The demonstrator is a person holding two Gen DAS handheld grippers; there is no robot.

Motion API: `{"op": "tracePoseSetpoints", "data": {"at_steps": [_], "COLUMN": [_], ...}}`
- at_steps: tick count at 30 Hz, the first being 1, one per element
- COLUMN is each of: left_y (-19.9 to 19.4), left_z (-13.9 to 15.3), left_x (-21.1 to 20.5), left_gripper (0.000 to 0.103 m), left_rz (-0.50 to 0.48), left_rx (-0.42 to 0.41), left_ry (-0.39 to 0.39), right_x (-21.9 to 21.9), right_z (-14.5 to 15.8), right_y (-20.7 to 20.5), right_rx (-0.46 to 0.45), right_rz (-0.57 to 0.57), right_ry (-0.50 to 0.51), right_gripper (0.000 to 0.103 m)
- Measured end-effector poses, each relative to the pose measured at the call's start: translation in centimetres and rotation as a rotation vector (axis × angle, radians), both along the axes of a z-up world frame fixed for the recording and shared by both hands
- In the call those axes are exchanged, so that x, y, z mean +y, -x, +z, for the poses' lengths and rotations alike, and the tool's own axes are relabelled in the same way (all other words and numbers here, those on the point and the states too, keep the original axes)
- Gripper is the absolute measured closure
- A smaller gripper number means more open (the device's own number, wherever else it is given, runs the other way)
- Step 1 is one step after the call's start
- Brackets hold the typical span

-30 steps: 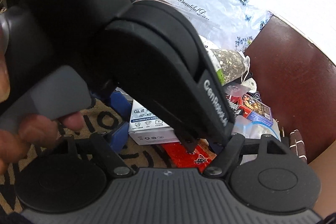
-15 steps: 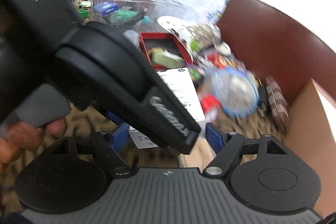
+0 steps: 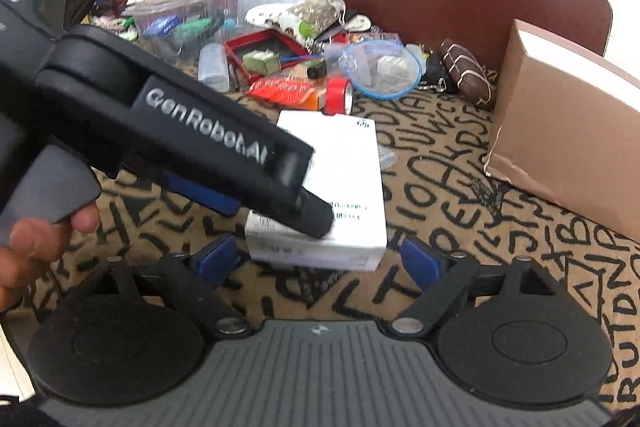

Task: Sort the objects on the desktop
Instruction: 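Carry the white box into the cardboard box and open the left gripper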

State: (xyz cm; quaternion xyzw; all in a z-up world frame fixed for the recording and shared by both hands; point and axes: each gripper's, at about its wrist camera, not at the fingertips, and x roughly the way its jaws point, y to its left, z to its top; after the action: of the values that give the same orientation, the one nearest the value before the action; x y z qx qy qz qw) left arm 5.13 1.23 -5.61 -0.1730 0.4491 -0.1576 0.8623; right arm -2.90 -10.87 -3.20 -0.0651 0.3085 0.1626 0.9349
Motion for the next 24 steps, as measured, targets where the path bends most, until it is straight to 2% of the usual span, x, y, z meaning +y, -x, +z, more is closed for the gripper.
{"op": "tracePoseSetpoints", "data": {"at_steps": [2,5,6,8,10,13,19,24], "left_y": [-0.6,-1.1,-1.1,-0.9,-0.8,-0.4,0.0,-2.4], "left_z": [0.0,-0.1,-0.1,-0.1,0.0,0.9,5.2,9.1], "left_x": [-0.3,-1.0,-1.3,-1.7,-1.8,-2.2,-4.1,-7.7], "left_gripper": [0.025,0.035,0.035,0.035,0.038,0.044,0.044,0.044], "left_rz": [-0.001,-0.037,-0.045,-0.048,-0.046,-0.046,-0.074,-0.138], "left_rx": [-0.012,-0.015,-0.014,-0.027,-0.032,-0.054,-0.190,-0.302], "left_ry": [0.003,0.019,0.025,0.012,0.009,0.007,0.035,0.071], "right_x": [0.1,0.4,0.4,0.4,0.1,-0.9,-2.6,-6.0], "right_z": [0.2,-0.1,-0.3,-0.6,-0.8,-0.5,2.9,7.0], "right_y": [-0.5,-2.3,-2.5,-2.7,-2.9,-2.7,-1.3,-2.2], "right_rx": [-0.004,0.015,0.019,0.037,0.043,0.059,-0.061,-0.184], "right_rz": [-0.003,0.002,0.005,-0.010,-0.033,-0.058,-0.100,-0.167], "right_ry": [-0.021,-0.041,-0.044,-0.042,-0.039,-0.090,-0.095,-0.084], "right_gripper": [0.012,0.012,0.013,0.016,0.027,0.027,0.027,0.027]}}
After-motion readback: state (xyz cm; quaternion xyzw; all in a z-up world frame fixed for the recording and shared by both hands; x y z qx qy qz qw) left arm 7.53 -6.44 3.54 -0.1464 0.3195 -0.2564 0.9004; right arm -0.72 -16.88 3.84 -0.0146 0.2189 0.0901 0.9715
